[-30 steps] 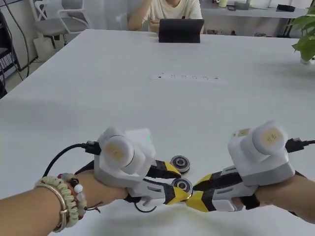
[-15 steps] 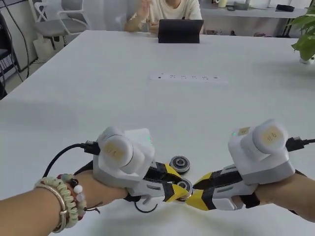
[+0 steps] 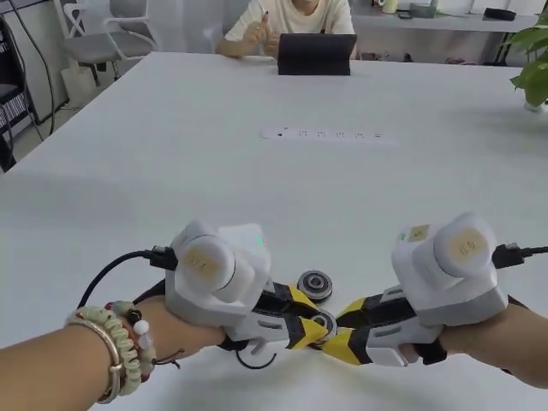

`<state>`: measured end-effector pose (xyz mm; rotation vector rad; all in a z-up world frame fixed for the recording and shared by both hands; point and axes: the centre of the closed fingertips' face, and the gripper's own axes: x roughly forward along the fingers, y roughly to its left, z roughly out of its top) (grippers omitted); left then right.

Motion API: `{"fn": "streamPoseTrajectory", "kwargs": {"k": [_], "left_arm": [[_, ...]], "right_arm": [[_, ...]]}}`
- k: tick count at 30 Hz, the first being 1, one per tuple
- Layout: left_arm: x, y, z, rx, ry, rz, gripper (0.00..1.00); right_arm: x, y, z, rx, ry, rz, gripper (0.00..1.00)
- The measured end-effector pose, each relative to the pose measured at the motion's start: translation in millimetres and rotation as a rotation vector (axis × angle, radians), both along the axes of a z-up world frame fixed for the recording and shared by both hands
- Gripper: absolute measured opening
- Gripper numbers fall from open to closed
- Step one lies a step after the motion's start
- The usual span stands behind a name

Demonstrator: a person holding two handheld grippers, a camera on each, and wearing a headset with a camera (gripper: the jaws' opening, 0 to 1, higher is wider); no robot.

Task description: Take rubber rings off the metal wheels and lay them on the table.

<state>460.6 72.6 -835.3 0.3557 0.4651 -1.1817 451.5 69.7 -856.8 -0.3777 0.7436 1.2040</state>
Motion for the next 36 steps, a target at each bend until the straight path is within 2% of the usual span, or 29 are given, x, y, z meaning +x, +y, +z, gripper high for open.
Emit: {"fn": "streamPoseTrajectory", "kwargs": {"k": [10, 20, 23, 28, 30, 33, 35, 36], "left_arm": [[0.2, 0.1, 0.3, -0.016, 0.009, 0.015, 0.08], [2.2, 1.7, 0.6, -0.017, 0.018, 0.030, 0.08], [2.8, 1.5, 0.5, -0.016, 0.015, 0.029, 0.08], [2.7, 1.6, 0.5, -0.015, 0.013, 0.024, 0.08], [2.7, 1.7, 0.4, -0.015, 0.012, 0.023, 0.08], [2.6, 1.8, 0.2, -0.017, 0.012, 0.023, 0.08], [2.5, 1.9, 0.3, -0.018, 0.012, 0.023, 0.08], [2.4, 1.9, 0.3, -0.018, 0.012, 0.023, 0.08]], "right_arm": [[0.1, -5.2, -0.2, -0.020, 0.001, -0.003, 0.04], [4.6, -4.6, -0.7, -0.003, 0.026, -0.049, 0.00], [5.8, -5.2, -1.0, 0.018, 0.076, -0.094, 0.00], [6.6, -7.6, -1.4, 0.070, 0.196, -0.199, 0.00], [8.8, -9.0, -0.9, 0.086, 0.205, -0.214, 0.00], [8.5, -9.7, -0.2, 0.112, 0.285, -0.280, 0.00], [8.8, -9.8, -0.3, 0.109, 0.308, -0.305, 0.00], [7.6, -10.1, -0.8, 0.091, 0.340, -0.327, 0.00]]}}
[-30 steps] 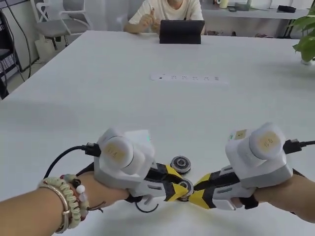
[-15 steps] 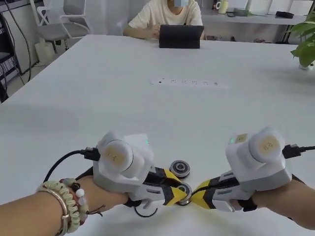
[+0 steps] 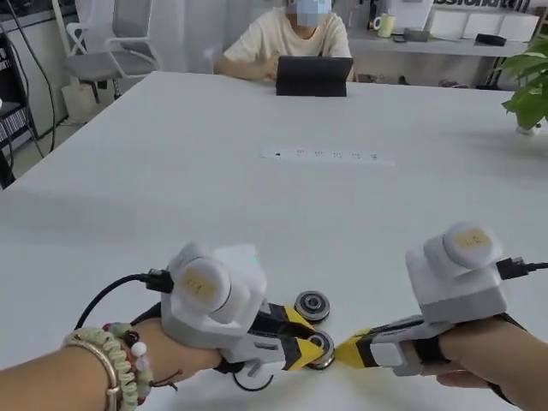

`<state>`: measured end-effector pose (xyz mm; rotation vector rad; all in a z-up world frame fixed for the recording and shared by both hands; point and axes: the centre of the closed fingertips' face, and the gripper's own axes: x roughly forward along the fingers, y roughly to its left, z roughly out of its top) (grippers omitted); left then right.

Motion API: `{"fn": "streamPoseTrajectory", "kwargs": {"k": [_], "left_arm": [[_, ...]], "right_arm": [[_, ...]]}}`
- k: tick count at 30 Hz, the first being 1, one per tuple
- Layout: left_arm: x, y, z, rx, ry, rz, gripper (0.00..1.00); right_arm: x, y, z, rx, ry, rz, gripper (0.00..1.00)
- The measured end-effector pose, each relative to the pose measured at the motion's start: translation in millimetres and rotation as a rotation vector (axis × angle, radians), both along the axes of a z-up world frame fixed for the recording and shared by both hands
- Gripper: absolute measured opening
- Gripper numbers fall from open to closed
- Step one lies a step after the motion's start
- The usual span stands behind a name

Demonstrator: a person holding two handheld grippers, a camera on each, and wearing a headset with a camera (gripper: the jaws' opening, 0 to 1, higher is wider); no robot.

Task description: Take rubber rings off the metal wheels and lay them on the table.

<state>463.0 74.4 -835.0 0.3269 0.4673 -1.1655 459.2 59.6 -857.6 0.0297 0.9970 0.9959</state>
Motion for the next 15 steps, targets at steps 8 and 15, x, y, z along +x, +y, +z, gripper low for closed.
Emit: {"fn": "streamPoseTrajectory", "kwargs": {"k": [8, 15], "left_arm": [[-0.5, 0.4, 0.1, -0.003, -0.005, -0.006, 0.07], [-1.0, -0.1, -0.1, -0.002, -0.006, -0.010, 0.07]], "right_arm": [[2.8, -0.9, 2.5, 0.047, 0.070, -0.081, 0.00], [2.8, -0.4, 11.7, 0.160, 0.140, -0.138, 0.00]]}}
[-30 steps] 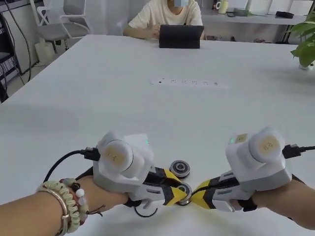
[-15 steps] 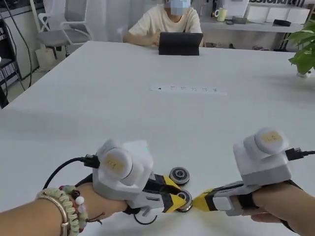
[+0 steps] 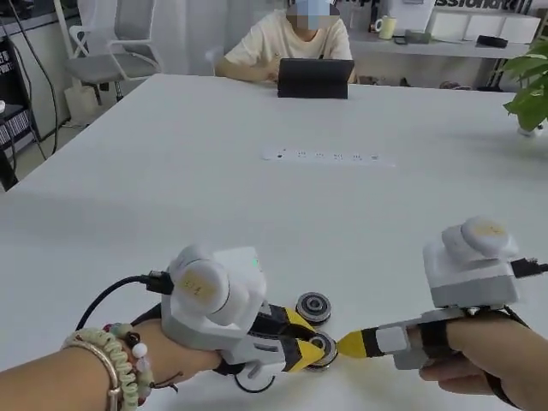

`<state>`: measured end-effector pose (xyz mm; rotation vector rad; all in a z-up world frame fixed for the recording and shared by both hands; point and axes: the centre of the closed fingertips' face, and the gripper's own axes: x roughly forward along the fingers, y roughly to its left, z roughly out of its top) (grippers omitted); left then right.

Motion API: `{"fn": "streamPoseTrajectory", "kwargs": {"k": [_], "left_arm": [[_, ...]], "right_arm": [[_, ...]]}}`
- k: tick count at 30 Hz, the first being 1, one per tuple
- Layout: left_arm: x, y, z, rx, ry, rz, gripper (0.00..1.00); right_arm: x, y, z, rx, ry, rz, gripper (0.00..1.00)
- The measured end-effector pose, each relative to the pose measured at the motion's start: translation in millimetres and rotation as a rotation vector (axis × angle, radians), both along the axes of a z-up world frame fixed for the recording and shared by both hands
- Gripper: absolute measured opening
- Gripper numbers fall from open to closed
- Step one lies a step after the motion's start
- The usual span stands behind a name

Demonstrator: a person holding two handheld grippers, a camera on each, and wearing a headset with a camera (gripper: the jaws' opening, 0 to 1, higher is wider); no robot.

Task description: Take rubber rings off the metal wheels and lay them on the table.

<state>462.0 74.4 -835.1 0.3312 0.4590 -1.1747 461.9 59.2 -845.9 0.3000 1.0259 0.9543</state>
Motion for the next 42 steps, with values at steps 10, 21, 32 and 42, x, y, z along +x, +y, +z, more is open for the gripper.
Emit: {"fn": "streamPoseTrajectory", "kwargs": {"k": [10, 21, 32, 42], "left_arm": [[-0.6, -0.1, -0.3, 0.008, -0.010, -0.004, 0.07], [-0.8, -0.6, -0.5, 0.014, -0.015, -0.009, 0.07], [-1.0, -0.9, -0.4, 0.013, -0.015, -0.010, 0.08], [0.9, -0.5, -0.4, 0.014, -0.012, 0.000, 0.07]], "right_arm": [[-3.5, 5.0, 4.0, -0.011, -0.023, 0.024, 0.00], [-7.6, 9.2, 9.3, -0.029, -0.063, 0.066, 0.00], [-8.1, 10.5, 10.9, -0.019, -0.077, 0.087, 0.00], [-13.3, 23.8, 25.5, 0.035, -0.099, 0.107, 0.00]]}}
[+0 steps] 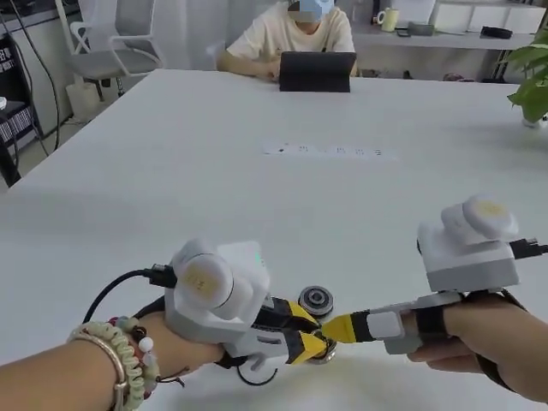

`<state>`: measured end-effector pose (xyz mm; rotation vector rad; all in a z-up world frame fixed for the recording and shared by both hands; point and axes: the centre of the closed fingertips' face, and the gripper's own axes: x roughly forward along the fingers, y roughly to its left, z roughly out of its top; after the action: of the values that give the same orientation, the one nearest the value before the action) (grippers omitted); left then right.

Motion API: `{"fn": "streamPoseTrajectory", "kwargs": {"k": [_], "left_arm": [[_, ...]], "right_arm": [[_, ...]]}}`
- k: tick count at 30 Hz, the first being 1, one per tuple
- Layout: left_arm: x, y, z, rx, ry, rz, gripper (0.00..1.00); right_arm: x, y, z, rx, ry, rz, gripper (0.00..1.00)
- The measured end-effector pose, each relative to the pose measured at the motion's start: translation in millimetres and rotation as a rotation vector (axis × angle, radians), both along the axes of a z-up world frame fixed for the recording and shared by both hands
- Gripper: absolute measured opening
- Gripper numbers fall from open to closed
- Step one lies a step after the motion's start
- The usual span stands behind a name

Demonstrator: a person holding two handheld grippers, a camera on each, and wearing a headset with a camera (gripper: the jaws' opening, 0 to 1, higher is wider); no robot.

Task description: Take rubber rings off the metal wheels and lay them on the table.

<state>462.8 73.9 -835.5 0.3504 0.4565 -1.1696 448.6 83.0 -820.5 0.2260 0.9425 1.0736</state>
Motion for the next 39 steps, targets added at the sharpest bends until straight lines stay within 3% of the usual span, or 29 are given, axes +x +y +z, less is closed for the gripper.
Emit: {"fn": "streamPoseTrajectory", "kwargs": {"k": [5, 7, 8, 10, 11, 12, 13, 20, 23, 26, 28, 31, 33, 36, 39], "left_arm": [[0.0, 0.1, 0.0, 0.002, 0.001, 0.004, 0.08], [-0.2, 0.1, 0.2, 0.003, 0.001, 0.004, 0.08], [-0.7, 0.1, 0.3, 0.010, -0.021, -0.003, 0.08], [-2.1, -0.1, 0.6, 0.010, -0.031, -0.007, 0.08], [-1.3, 0.0, 0.9, 0.011, -0.027, -0.005, 0.08], [-0.8, -0.1, 0.8, 0.012, -0.022, -0.002, 0.08], [-0.8, -0.1, 0.8, 0.012, -0.021, -0.001, 0.08], [-0.2, 0.4, 2.6, 0.021, 0.020, 0.010, 0.12], [2.4, -1.3, 14.4, -0.003, -0.001, 0.009, 0.15], [2.4, -3.6, 25.8, -0.033, 0.013, 0.010, 0.21], [-1.3, -4.8, 31.2, -0.023, 0.004, -0.024, 0.27], [-6.6, -4.5, 43.1, -0.042, 0.038, -0.036, 0.32], [-9.6, -2.2, 51.0, -0.036, 0.026, -0.056, 0.34], [-10.5, 5.4, 62.6, 0.012, -0.015, -0.084, 0.39], [-10.6, 10.2, 78.8, 0.006, -0.032, -0.080, 0.47]], "right_arm": [[-0.2, -3.6, 0.5, 0.021, 0.020, -0.013, 0.00], [1.1, -4.8, -1.8, 0.004, 0.014, -0.021, 0.00], [3.8, -11.7, -9.9, -0.065, -0.014, -0.021, 0.00], [5.3, -20.0, -19.9, -0.142, -0.034, -0.012, 0.00], [4.5, -17.9, -21.3, -0.135, -0.034, -0.006, 0.00], [8.7, -13.0, -14.5, -0.083, -0.049, -0.012, 0.00], [8.4, -15.8, -15.1, -0.092, -0.030, -0.018, 0.00], [9.3, -18.2, -15.0, -0.102, -0.043, -0.018, 0.00], [9.4, -19.0, -13.7, -0.104, -0.052, -0.015, 0.00], [10.3, -19.0, -11.8, -0.100, -0.058, -0.015, 0.00], [10.3, -19.0, -9.8, -0.093, -0.059, -0.015, 0.00], [10.8, -16.9, -7.2, -0.082, -0.062, -0.012, 0.00], [9.1, -14.9, -4.3, -0.076, -0.067, -0.010, 0.00], [6.8, -13.2, -2.7, -0.074, -0.072, -0.001, 0.00], [8.2, -13.6, 0.1, -0.070, -0.084, 0.003, 0.00]]}}
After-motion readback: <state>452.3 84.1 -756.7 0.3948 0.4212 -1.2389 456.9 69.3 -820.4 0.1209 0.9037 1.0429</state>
